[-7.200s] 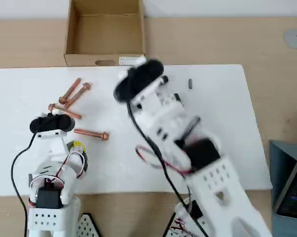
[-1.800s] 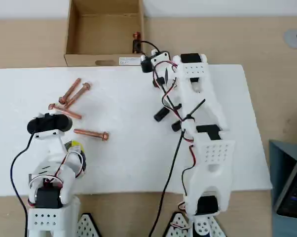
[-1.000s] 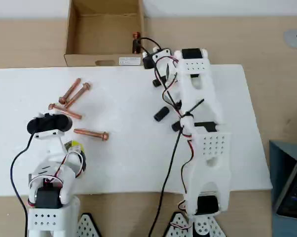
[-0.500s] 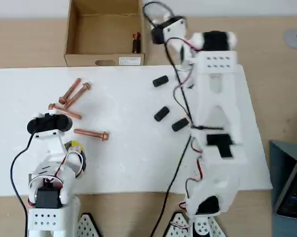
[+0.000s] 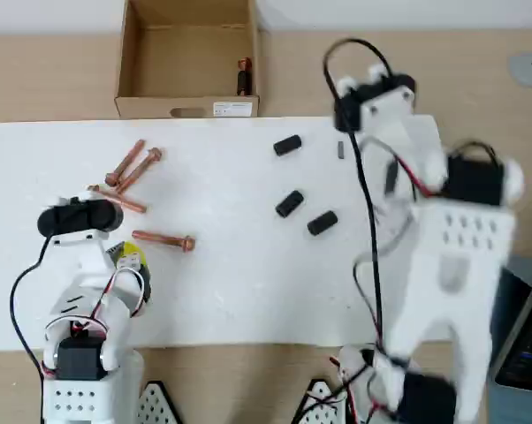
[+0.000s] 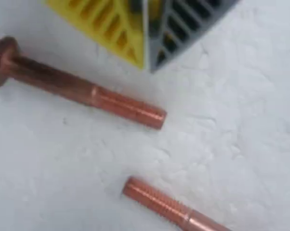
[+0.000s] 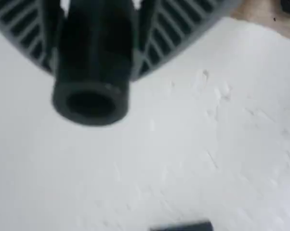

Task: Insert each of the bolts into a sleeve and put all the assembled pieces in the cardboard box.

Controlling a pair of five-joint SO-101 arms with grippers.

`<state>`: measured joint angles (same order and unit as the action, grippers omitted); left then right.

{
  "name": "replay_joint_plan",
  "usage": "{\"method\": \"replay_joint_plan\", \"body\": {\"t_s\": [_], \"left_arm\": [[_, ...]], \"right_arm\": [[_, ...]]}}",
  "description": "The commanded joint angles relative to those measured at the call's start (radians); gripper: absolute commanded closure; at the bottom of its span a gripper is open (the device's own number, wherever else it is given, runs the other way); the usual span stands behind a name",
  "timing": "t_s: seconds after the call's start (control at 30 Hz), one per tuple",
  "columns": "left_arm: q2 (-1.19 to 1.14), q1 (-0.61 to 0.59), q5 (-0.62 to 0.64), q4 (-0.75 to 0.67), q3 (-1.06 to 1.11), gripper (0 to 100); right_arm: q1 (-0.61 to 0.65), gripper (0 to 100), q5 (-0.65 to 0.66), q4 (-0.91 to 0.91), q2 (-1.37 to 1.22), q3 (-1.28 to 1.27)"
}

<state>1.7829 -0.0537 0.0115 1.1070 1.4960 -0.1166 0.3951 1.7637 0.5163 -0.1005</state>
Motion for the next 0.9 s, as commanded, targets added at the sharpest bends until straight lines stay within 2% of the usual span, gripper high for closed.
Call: {"method": "replay_joint_plan", "body": {"t_s": [0.0, 0.3, 0.43, 0.6, 0.7, 0.87], "left_arm": [[-0.101, -0.011, -0.005, 0.025, -0.169, 100], [-0.622, -0.006, -0.034, 0.018, -0.575, 100], [-0.811, -0.003, -0.186, 0.025, -0.690, 100], [-1.018, -0.002, -0.457, 0.025, -0.726, 100], [-1.121, -0.003, -0.566, 0.029, -0.755, 100], [-1.257, -0.002, -0.833, 0.137, -0.850, 98]], "right_arm": [[-0.070, 98.8, 0.002, 0.009, 0.154, -0.091], [-0.185, 98.8, -0.028, -0.012, 0.237, -0.234], [-0.242, 98.8, -0.054, -0.018, 0.237, -0.237], [-0.282, 98.8, -0.054, -0.028, 0.234, -0.239], [-0.297, 98.8, -0.054, -0.057, 0.234, -0.265], [-0.297, 98.8, -0.054, -0.100, 0.236, -0.329]]}}
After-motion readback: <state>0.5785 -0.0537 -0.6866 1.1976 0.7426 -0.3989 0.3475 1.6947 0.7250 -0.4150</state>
